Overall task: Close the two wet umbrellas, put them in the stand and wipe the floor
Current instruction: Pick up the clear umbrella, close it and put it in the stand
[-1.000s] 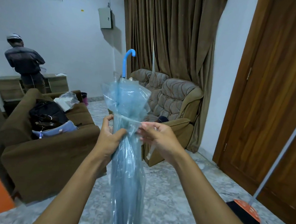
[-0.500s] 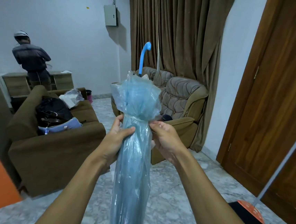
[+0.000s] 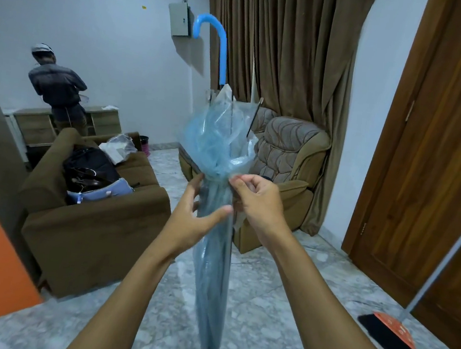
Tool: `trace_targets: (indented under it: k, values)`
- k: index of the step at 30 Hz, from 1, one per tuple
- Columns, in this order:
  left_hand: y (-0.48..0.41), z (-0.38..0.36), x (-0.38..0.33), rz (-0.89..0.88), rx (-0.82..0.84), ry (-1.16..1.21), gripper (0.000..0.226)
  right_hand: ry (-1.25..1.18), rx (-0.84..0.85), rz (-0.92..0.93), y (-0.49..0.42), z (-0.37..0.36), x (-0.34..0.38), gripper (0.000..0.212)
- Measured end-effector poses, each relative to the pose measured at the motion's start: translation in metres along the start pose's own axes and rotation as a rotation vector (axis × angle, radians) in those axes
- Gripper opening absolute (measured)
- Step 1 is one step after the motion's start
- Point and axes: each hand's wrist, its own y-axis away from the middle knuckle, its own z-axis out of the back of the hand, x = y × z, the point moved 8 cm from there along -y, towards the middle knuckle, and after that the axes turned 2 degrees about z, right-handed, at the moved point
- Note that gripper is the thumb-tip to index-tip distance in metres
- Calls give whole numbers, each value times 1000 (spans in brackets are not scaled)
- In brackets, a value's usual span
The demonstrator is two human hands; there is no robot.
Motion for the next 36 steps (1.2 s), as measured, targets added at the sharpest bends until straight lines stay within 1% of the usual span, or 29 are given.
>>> trace_targets:
  k: [1, 2, 4, 5, 7, 9, 11, 12, 14, 17, 18, 19, 20, 21, 22, 23, 25, 26, 28, 30, 31, 34, 36]
  values:
    - [1, -1, -1, -22, -5, -58, 84, 7, 12, -6, 1, -3, -1, 8]
    - [0, -1, 0, -29, -29, -89, 81, 15, 26, -15, 2, -5, -1, 8]
    - [-3, 4, 2, -16, -79, -74, 66, -26, 78, -48, 2, -12, -5, 11]
    - [-3, 6, 5, 3, -99, -31, 61, -67, 109, -65, 2, -15, -7, 15]
    - [-4, 8, 13, 61, -130, 92, 61, -110, 139, -91, 1, -16, -7, 23]
    - [-5, 9, 15, 86, -157, 176, 59, -84, 113, -92, -1, -12, -7, 27]
    - [-7, 9, 15, 80, -167, 238, 55, 1, 57, -77, -3, -6, -8, 24]
    - [-7, 9, 15, 80, -164, 270, 53, 37, 36, -69, -3, -3, -8, 22]
    - [-6, 5, 13, 87, -117, 302, 49, 30, 29, -106, -4, -2, -14, 19]
    - [-4, -8, 14, 120, 25, 348, 40, -26, 73, -157, -4, -8, -21, 14]
    - [-4, -9, 16, 137, 78, 324, 44, -28, 72, -144, -4, -7, -21, 13]
    - [-4, -8, 16, 155, 135, 248, 55, -35, 59, -127, -5, -5, -21, 13]
    - [-4, -4, 14, 182, 163, 96, 68, -43, 44, -112, -4, -3, -19, 13]
    - [-5, 4, 12, 201, 132, -75, 80, -42, 33, -98, -3, 0, -18, 14]
    - [-6, 15, 6, 188, 31, -211, 86, -25, 29, -83, -3, 1, -17, 14]
    - [-6, 27, -6, 125, -120, -280, 83, 9, 29, -64, -2, 2, -16, 14]
    - [0, 44, -40, -116, -418, -315, 60, 109, 29, -14, -3, 0, -14, 16]
    - [3, 47, -52, -234, -491, -333, 53, 156, 30, 13, -3, -2, -12, 16]
    - [4, 46, -64, -375, -516, -393, 56, 219, 26, 47, -5, -4, -10, 15]
    - [6, 46, -72, -446, -513, -498, 60, 272, 26, 81, -6, -3, -7, 12]
    - [7, 46, -76, -476, -517, -571, 57, 288, 32, 101, -6, -3, -6, 10]
    - [8, 41, -82, -540, -522, -797, 34, 320, 52, 131, -6, -4, -6, 8]
    - [5, 39, -83, -547, -504, -846, 21, 368, 63, 138, -7, -4, -7, 8]
